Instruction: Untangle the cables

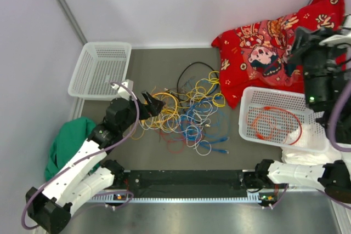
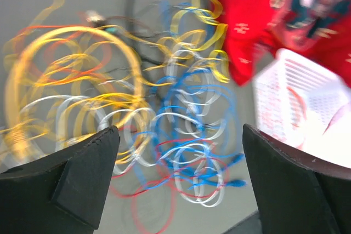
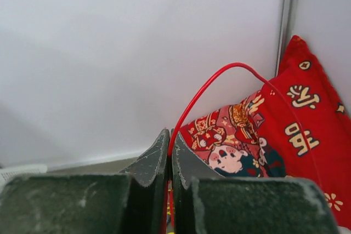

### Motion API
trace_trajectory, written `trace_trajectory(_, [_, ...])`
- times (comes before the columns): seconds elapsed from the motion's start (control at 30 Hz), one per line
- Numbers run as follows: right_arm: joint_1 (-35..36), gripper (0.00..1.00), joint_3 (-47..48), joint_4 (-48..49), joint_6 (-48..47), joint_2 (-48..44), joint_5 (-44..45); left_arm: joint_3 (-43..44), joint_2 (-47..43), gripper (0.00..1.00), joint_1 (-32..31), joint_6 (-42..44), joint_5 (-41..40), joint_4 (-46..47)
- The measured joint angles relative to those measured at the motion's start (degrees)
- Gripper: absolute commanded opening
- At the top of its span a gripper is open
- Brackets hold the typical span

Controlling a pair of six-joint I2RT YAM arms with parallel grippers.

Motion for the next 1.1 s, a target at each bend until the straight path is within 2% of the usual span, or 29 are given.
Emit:
trace_trajectory(0.23, [-0.3, 0.0, 3.0, -3.8, 5.0, -1.0, 0.3, -9.2, 2.0, 0.99, -1.4, -2.8, 11.1, 24.1])
trace_trajectory(0.37, [-0.3, 0.0, 3.0, -8.6, 8.4, 1.0, -0.2, -8.8, 5.7, 0.99, -5.1, -1.5, 13.7, 33.2])
trace_trajectory(0.5, [-0.3, 0.0, 1.1, -10.2, 8.7, 2.4, 0.4, -4.9, 9.8, 0.99, -7.3, 0.0, 15.1, 34.6])
trace_trajectory(0.67, [-2.5, 0.0, -2.7, -11.1, 8.7, 2.6, 0.9, -5.7, 9.2, 0.99, -7.9, 0.1, 14.8, 34.6])
trace_trajectory(0.9, [-6.4, 0.0, -4.7, -10.3, 8.0, 1.2, 1.3, -10.6, -0.2, 0.99, -8.0, 0.2, 11.5, 28.5])
trace_trajectory(1.1, [-14.2, 0.0, -5.8, -11.3, 10.1, 1.0, -0.6, -11.3, -8.1, 0.99, -8.0, 0.8, 6.6, 22.4])
